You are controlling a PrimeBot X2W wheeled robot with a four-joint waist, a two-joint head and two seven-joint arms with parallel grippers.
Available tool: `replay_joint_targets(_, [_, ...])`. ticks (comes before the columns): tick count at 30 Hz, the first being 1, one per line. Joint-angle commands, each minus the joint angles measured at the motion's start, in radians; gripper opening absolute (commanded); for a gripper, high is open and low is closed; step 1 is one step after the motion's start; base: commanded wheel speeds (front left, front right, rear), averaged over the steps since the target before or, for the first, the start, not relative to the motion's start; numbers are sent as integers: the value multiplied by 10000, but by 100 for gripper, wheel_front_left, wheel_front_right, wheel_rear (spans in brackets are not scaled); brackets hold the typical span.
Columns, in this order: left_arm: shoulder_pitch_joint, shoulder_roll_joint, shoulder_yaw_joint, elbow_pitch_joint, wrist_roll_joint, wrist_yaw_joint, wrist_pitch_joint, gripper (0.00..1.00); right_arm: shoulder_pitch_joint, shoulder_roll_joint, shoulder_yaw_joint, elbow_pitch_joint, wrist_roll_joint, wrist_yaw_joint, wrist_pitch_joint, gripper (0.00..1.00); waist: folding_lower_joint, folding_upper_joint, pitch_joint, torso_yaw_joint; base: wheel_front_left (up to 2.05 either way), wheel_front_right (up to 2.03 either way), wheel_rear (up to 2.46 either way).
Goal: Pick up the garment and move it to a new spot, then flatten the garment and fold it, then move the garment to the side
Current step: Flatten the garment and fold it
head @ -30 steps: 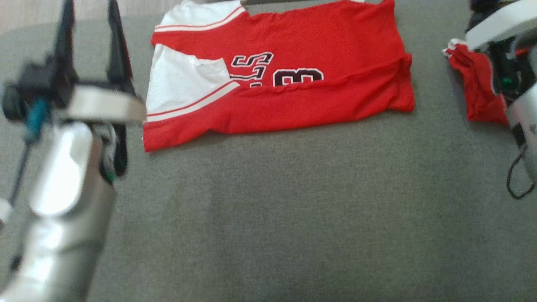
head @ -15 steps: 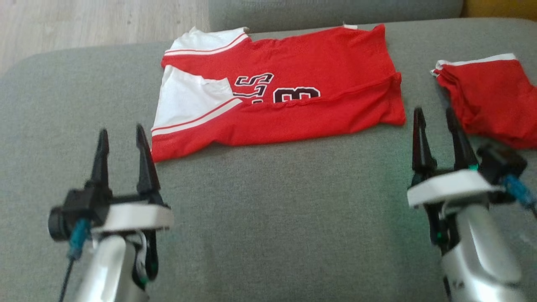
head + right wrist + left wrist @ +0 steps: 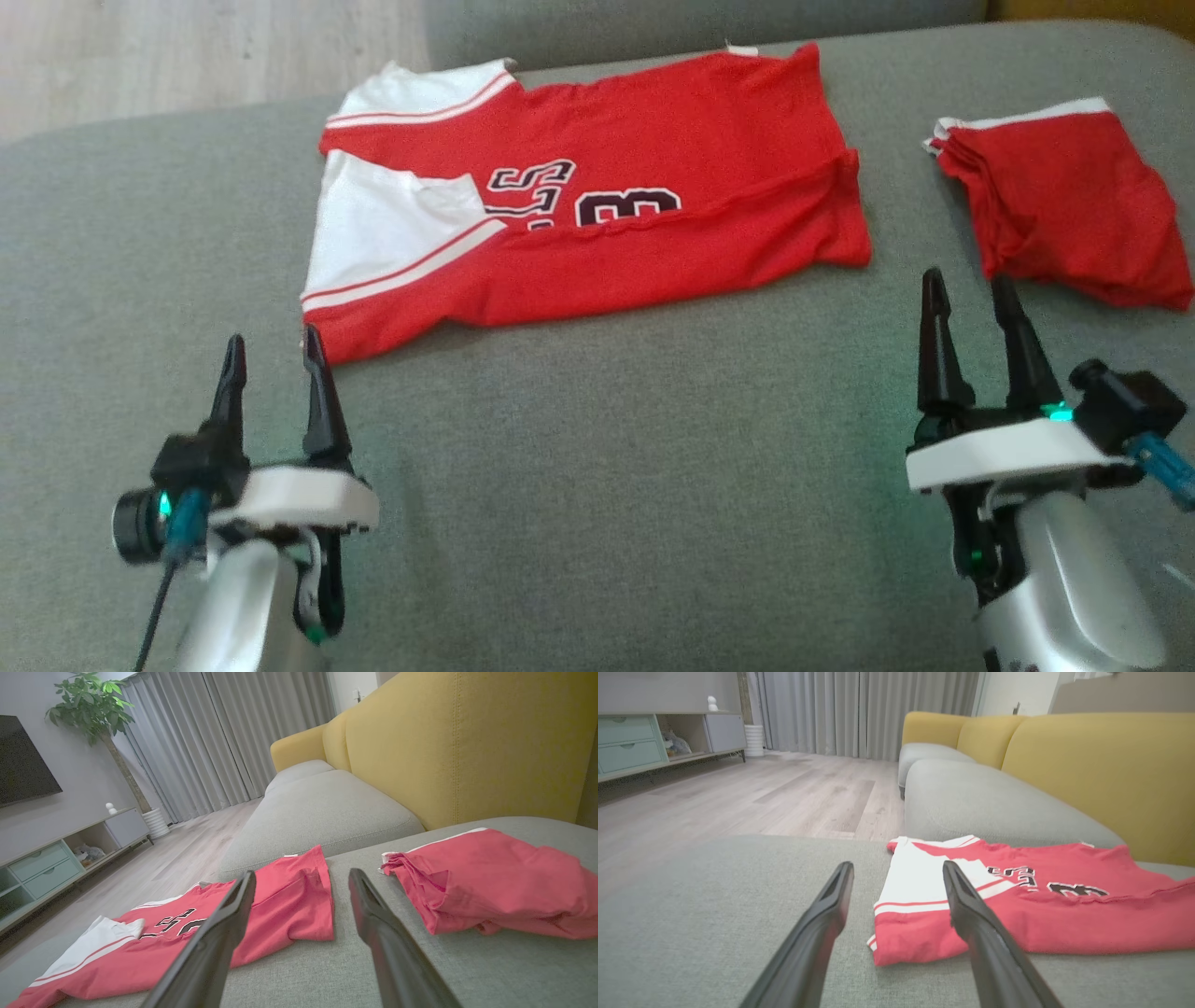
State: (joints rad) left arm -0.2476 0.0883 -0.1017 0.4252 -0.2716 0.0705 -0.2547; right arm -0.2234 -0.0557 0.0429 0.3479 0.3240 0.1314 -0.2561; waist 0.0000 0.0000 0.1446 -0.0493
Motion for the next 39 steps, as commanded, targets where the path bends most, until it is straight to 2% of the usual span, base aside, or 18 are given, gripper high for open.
replay_joint_targets(1, [-761, 226, 349, 37, 103, 1, 10, 100, -503, 53, 233, -442, 85, -7, -56, 100, 0, 0, 236, -132, 0, 0, 0])
replay_joint_targets(10, [-2368, 561, 322, 2277, 91, 49, 780, 100, -729, 54, 283, -777, 241, -7, -56, 100, 0, 0, 997, -481, 0, 0, 0])
replay_joint_targets(20, [-3059, 860, 387, 3950, 23, 356, 1329, 100, -902, 54, 447, -903, 518, -7, -57, 100, 0, 0, 1366, -759, 0, 0, 0])
replay_joint_targets(26, [-3252, 875, 269, 4682, -71, 226, 1793, 98, -921, 54, 529, -914, 630, -7, -57, 100, 0, 0, 1412, -824, 0, 0, 0])
replay_joint_targets(27, [-3283, 886, 246, 4761, -91, 166, 1845, 45, -929, 54, 528, -906, 633, -7, -57, 100, 0, 0, 1408, -822, 0, 0, 0])
replay_joint_targets(28, [-3309, 900, 230, 4815, -105, 123, 1837, 0, -937, 54, 517, -898, 633, -7, -57, 100, 0, 0, 1400, -815, 0, 0, 0])
replay_joint_targets(35, [-3540, 971, 187, 4604, -102, 76, 1088, 0, -1050, 54, 419, -711, 441, -7, -57, 100, 0, 0, 1339, -677, 0, 0, 0])
replay_joint_targets(39, [-3788, 977, 1, 3955, 44, -94, 384, 0, -1351, 54, 321, -47, 91, -7, -57, 100, 0, 0, 1320, -529, 0, 0, 0])
